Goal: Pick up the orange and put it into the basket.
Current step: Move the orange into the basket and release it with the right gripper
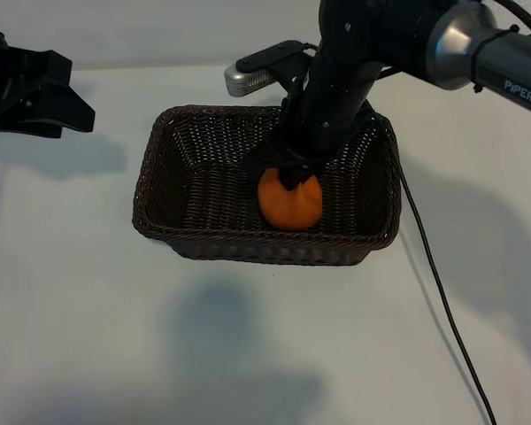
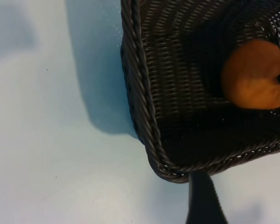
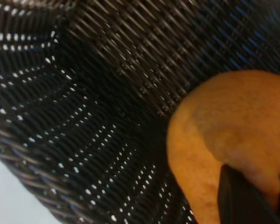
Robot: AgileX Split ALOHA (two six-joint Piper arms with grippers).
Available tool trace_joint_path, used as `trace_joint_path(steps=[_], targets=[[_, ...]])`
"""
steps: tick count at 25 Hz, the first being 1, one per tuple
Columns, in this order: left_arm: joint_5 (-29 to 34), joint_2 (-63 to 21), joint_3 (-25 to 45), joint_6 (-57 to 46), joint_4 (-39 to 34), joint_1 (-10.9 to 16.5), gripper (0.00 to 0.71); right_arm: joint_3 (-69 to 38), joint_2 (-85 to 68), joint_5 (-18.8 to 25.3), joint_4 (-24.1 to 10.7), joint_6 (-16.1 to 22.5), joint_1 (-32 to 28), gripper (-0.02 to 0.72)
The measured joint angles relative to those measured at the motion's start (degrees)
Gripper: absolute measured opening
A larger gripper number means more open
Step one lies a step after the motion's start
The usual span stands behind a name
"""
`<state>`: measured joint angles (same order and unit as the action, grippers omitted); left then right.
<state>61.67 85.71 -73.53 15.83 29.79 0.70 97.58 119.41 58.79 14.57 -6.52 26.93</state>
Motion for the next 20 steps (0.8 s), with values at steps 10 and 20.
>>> trace_joint_path(steps=[10, 20], targets=[[0.0, 0.0, 0.0, 0.0, 0.0, 0.0, 0.457, 0.0, 0.0, -2.1, 0.0, 0.0, 0.0, 0.065], [0.0, 0.0, 0.0, 0.0, 0.0, 0.0, 0.457, 0.0, 0.0, -2.7, 0.1, 0.0, 0.0, 0.286]])
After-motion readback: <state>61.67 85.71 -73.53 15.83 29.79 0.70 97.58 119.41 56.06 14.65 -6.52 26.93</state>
